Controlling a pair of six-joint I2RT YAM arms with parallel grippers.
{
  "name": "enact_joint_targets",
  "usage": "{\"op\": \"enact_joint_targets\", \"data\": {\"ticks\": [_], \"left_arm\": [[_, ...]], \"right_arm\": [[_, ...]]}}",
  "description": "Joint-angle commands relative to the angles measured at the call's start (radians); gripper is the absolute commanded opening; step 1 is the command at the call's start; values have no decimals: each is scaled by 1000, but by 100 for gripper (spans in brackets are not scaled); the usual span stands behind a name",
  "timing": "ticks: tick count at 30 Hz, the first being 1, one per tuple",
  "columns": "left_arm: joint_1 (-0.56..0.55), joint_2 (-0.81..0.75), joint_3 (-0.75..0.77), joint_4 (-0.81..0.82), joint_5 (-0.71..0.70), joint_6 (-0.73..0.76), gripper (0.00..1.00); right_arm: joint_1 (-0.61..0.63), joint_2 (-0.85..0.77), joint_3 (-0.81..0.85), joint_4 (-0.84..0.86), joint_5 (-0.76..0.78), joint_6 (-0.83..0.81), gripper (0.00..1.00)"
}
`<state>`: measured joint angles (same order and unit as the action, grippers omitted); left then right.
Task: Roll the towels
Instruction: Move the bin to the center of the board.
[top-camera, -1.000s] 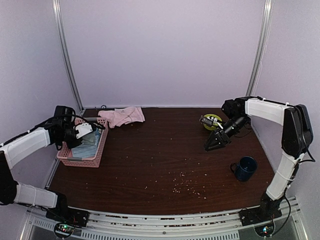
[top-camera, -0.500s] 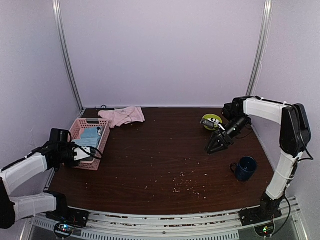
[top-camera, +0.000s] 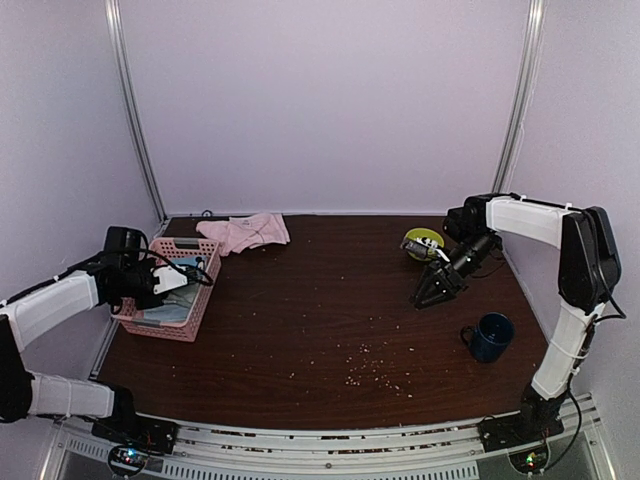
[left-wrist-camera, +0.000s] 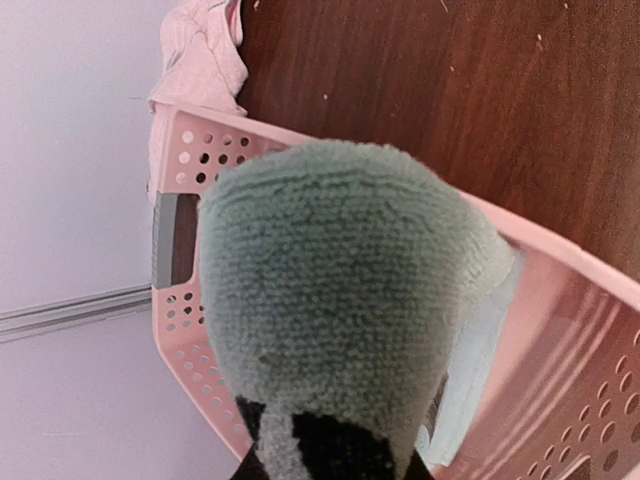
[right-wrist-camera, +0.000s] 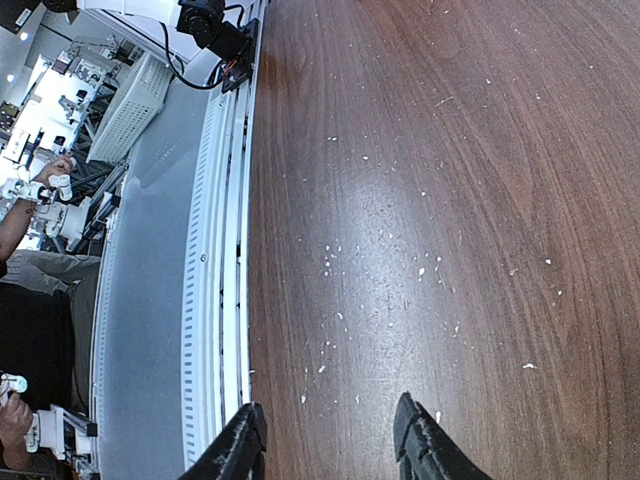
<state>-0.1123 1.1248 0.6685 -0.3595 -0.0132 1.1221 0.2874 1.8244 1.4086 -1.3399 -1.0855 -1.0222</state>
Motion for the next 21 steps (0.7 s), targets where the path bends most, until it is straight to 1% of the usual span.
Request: {"op": "enact_joint_targets", "data": {"ticks": [1,5,10,12,14,17,19,21], "left_arm": [[-29,37,54,-47,76,-61,0],[-62,44,24,-27,57,-51,0],[-94,85,32,13,76,-88,0],[-128,136,58,20,77,-119,0],[-169,220,108,19,76,-171,0],[-216,375,217,2,44,-297,0],[-230,457,298,-12,51,-373,0],[-238,482,315,-2,44,-414,0]], "right_arm": [[-7,11,12,-16,-19,-11,46],[-7,27,14,-16,-19,-7,46],[-7,32,14,-16,-18,-5,45],[-7,30,14,-16,-16,-5,45],[-7,33,15,-16,-15,-4,45],[-7,43,14,-16,-20,-1,45],[-7,46,14,-16,-22,1,45],[-7,47,12,-16,-26,3,45]]}}
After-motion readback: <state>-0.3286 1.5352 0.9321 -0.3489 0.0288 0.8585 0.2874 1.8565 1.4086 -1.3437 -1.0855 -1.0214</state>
